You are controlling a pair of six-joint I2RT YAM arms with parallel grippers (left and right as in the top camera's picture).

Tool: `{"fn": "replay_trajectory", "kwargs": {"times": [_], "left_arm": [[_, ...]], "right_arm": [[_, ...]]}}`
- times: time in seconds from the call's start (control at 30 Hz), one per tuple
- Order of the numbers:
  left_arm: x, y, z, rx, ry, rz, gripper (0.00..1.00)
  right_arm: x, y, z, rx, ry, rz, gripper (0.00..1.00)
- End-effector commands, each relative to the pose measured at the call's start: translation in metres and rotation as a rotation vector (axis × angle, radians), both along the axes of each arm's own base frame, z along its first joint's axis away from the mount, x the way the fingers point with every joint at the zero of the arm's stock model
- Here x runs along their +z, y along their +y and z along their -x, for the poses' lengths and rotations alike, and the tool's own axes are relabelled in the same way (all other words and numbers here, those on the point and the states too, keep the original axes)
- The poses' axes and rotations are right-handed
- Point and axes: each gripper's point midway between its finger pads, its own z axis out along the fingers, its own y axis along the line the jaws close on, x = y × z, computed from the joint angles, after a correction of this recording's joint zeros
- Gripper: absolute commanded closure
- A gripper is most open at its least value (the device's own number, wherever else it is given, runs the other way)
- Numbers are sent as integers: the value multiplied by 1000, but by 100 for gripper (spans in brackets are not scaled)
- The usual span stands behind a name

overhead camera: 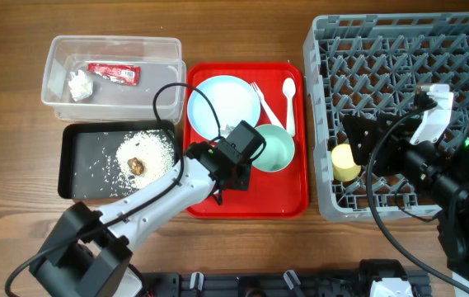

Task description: Sort waste into correct bins and load items into the dishwasher rack

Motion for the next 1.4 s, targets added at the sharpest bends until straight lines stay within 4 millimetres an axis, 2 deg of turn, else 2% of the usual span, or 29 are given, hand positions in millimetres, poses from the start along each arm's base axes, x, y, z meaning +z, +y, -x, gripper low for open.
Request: {"fn": "replay_trajectory", "kwargs": {"times": [0.0,0.07,0.17,0.37,0.5,0.73,0.97,1.07,1.17,1.37], "left_arm": [[18,-9,-5,17,-27,46,71],[19,-9,-5,16,-26,48,66],[26,-10,-7,17,-33,54,64],[71,-17,-19,20,-101,87,55],[96,-3,-37,69,-183,48,44],[113,22,-67,177,-217,77,47],[123,25,-67,162,-220,113,46],[134,30,-71,161,-254,127,44],[147,39,-83,200,-302,163,43],[154,49,-85,226,-314,176,44]], "right_arm": [[5,2,1,13,-10,-10,20],[5,2,1,13,-9,-10,18],[5,2,2,15,-10,-8,16],[3,2,0,15,-2,-8,16],[-1,2,1,15,16,-9,15],[-2,2,2,15,20,-8,14],[-1,2,2,18,14,-4,11],[-1,2,2,27,7,12,10],[-1,2,2,27,6,12,8],[-2,2,3,27,14,11,3]]}}
